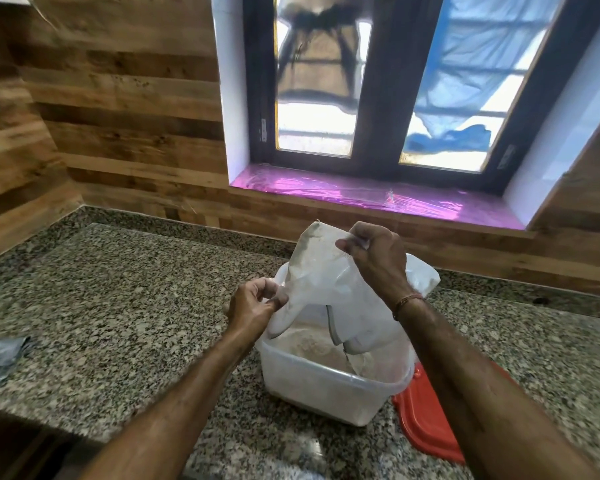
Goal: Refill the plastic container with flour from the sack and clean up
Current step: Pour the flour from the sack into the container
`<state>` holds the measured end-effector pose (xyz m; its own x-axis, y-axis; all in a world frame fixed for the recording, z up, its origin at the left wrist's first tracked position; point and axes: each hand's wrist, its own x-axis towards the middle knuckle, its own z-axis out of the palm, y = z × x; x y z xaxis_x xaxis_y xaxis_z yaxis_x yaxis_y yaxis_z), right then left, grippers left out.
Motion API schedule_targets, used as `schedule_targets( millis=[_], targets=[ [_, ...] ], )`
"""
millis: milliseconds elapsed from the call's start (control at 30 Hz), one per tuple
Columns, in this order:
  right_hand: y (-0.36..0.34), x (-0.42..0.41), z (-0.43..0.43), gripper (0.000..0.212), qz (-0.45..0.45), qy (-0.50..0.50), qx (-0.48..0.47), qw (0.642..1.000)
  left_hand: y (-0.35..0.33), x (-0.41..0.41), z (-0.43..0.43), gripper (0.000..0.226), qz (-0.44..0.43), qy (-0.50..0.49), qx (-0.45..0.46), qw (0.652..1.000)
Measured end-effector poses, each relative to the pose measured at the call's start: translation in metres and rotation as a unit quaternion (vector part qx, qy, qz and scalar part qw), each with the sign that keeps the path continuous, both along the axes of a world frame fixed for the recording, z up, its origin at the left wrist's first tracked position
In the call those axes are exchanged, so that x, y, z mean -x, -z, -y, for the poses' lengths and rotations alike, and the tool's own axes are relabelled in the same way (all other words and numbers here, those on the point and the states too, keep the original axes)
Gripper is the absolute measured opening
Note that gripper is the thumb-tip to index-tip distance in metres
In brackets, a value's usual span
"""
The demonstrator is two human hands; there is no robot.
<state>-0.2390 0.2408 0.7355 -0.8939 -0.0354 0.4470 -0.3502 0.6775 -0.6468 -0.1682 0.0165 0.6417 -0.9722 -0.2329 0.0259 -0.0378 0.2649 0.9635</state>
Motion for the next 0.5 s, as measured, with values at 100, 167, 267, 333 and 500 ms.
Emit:
schedule_targets(
  millis=[100,167,267,333,500],
  targets=[
    [-0.002,0.003,-0.006,0.023,0.030,-0.003,0.026,0.999,0.005,0.001,-0.001,0.028,-0.006,-0.025,-0.013,1.000],
    [-0.001,0.003,-0.008,0.022,0.047,-0.004,0.038,0.998,0.010,0.003,0.001,0.040,-0.009,-0.050,-0.003,0.999],
    [0.007,0.000,-0.011,0.023,0.068,-0.026,0.053,0.996,0.010,-0.001,0.002,0.032,-0.007,-0.097,0.086,0.992],
    [0.010,-0.004,-0.014,0.024,0.073,-0.025,0.043,0.996,0.005,-0.005,-0.001,0.024,-0.009,-0.113,0.160,0.981],
    [0.003,-0.009,-0.007,0.029,-0.028,0.032,-0.044,0.998,-0.022,0.003,-0.011,0.018,-0.051,-0.046,0.055,0.996]
  ],
)
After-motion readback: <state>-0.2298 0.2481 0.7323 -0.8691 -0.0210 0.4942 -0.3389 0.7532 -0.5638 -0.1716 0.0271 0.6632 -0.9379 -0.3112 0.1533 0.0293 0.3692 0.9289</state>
